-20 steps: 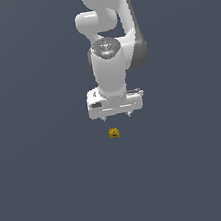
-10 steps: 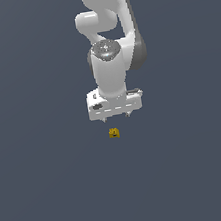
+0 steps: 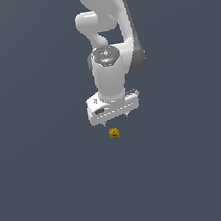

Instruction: Pick up the object and move it to a goal position.

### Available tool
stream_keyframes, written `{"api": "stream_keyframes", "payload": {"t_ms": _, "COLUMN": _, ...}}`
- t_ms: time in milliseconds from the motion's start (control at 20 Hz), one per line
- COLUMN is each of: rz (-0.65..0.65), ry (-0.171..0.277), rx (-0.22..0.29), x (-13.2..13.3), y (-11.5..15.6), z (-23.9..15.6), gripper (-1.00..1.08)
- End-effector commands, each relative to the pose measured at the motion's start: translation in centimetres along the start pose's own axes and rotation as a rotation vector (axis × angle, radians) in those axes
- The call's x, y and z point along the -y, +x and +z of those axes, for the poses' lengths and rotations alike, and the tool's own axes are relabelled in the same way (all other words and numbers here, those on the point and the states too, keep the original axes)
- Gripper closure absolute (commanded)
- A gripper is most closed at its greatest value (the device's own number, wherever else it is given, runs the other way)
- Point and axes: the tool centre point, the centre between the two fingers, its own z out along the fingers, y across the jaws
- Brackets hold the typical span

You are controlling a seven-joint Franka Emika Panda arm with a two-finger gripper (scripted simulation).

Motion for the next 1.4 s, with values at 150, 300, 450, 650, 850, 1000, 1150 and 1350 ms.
{"api": "stream_keyframes", "payload": {"t_ms": 150, "rz": -0.148, "ry": -0.006, "rx": 0.004, "x": -0.3, "y": -0.2, "z": 1.2, "gripper": -0.92}}
{"api": "stream_keyframes", "payload": {"t_ms": 300, "rz": -0.232, "ry": -0.009, "rx": 0.005, "x": -0.5, "y": -0.3, "z": 1.8, "gripper": -0.92}}
{"api": "stream_keyframes", "payload": {"t_ms": 450, "rz": -0.316, "ry": -0.011, "rx": 0.007, "x": -0.6, "y": -0.5, "z": 2.5, "gripper": -0.92}}
{"api": "stream_keyframes", "payload": {"t_ms": 650, "rz": -0.428, "ry": -0.013, "rx": 0.009, "x": -0.8, "y": -0.6, "z": 3.3, "gripper": -0.92}}
{"api": "stream_keyframes", "payload": {"t_ms": 850, "rz": -0.540, "ry": -0.014, "rx": 0.011, "x": -0.9, "y": -0.8, "z": 4.1, "gripper": -0.92}}
{"api": "stream_keyframes", "payload": {"t_ms": 1000, "rz": -0.624, "ry": -0.014, "rx": 0.012, "x": -1.0, "y": -0.9, "z": 4.7, "gripper": -0.92}}
{"api": "stream_keyframes", "payload": {"t_ms": 1150, "rz": -0.708, "ry": -0.014, "rx": 0.013, "x": -1.1, "y": -1.1, "z": 5.3, "gripper": -0.92}}
{"api": "stream_keyframes", "payload": {"t_ms": 1350, "rz": -0.821, "ry": -0.014, "rx": 0.013, "x": -1.2, "y": -1.3, "z": 6.1, "gripper": -0.92}}
